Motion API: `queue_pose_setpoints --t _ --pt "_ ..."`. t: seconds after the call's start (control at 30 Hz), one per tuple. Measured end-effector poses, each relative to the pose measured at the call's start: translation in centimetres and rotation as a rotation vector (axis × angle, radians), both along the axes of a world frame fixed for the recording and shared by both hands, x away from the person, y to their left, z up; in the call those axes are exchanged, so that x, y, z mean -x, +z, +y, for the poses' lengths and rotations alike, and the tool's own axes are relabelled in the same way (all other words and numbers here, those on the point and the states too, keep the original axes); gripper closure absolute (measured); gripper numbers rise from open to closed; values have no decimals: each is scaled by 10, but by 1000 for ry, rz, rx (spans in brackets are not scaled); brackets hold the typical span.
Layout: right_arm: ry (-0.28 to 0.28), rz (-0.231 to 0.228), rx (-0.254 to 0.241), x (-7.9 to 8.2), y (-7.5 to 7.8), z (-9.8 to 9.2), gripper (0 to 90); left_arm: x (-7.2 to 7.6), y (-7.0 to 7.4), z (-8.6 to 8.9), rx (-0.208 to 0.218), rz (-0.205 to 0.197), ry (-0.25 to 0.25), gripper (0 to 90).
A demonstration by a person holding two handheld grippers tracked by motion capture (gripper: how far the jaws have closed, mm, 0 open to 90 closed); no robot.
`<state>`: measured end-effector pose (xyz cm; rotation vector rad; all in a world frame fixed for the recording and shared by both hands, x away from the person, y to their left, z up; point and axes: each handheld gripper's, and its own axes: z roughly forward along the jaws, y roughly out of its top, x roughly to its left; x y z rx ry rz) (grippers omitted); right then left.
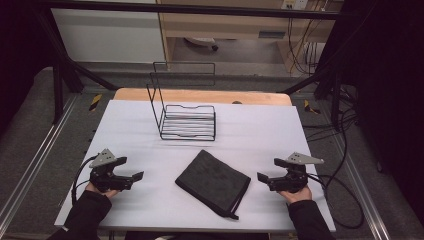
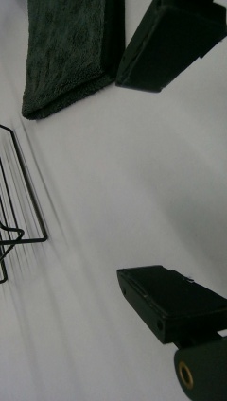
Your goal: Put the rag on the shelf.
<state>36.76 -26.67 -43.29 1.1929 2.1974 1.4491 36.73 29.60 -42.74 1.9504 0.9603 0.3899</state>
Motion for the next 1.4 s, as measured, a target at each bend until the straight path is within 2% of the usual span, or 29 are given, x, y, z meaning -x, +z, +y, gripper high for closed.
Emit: queue_pose_setpoints --t 0.3,0.6,0.83,1.1,1.4 --pt "-1 4 2 0 0 1 22 1 1 -6 1 3 1 82" --pt "7 11 22 1 0 10 23 3 1 -22 -10 29 -2 98" --pt "11 16 25 1 1 14 26 4 2 -43 -8 52 -13 126" --pt "33 22 44 1 1 24 31 4 5 -69 1 82 -26 231" --pt "35 29 39 2 0 26 34 0 -2 -107 -19 158 -50 339"
